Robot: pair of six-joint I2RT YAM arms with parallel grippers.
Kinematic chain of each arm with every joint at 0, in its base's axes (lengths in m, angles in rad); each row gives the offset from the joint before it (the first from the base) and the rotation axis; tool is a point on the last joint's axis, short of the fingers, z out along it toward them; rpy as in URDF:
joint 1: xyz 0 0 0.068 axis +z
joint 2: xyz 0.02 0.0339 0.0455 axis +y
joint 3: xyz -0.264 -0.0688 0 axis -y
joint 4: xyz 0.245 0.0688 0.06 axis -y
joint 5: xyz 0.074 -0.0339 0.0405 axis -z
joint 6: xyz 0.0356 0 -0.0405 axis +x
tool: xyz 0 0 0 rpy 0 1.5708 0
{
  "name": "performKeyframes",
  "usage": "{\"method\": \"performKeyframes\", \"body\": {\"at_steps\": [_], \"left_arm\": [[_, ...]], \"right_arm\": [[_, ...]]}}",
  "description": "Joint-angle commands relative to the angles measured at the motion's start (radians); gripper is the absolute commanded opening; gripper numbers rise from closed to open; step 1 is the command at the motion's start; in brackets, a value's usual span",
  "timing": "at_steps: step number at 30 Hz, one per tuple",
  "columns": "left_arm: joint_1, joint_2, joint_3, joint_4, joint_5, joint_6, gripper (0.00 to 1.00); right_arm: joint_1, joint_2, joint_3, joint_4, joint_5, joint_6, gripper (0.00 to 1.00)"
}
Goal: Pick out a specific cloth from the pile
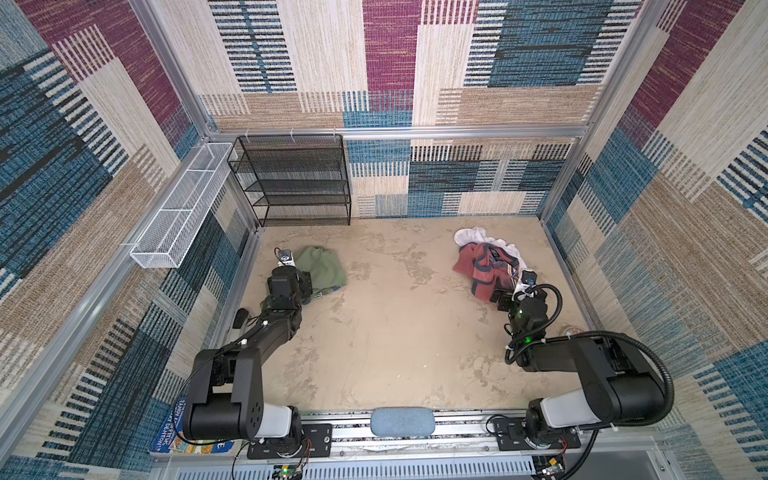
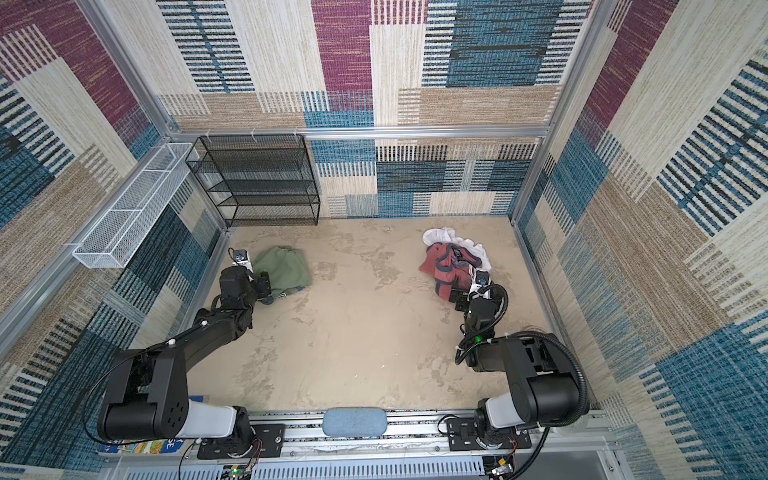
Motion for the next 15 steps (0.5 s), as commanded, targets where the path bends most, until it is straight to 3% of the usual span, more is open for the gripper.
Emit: {"method": "performKeyframes", "body": {"at_steps": [1,11,15], "left_arm": [[0.005,-0.03,-0.026,0.042,0.06,0.038,0.73],[0.005,-0.038,-0.095,0.084,0.157,0.028,0.72],[0.005,0.006,-0.183,0.279,0.142,0.02,0.72]], "right_arm": [[-0.016,0.014,-0.007,0.128,-0.08,-0.016,1.0],[-0.074,0.058,-0.03,0.193,-0.18,0.019,1.0],[-0.078,0.063,-0.036,0.207,-0.208,0.014,1.0]]}}
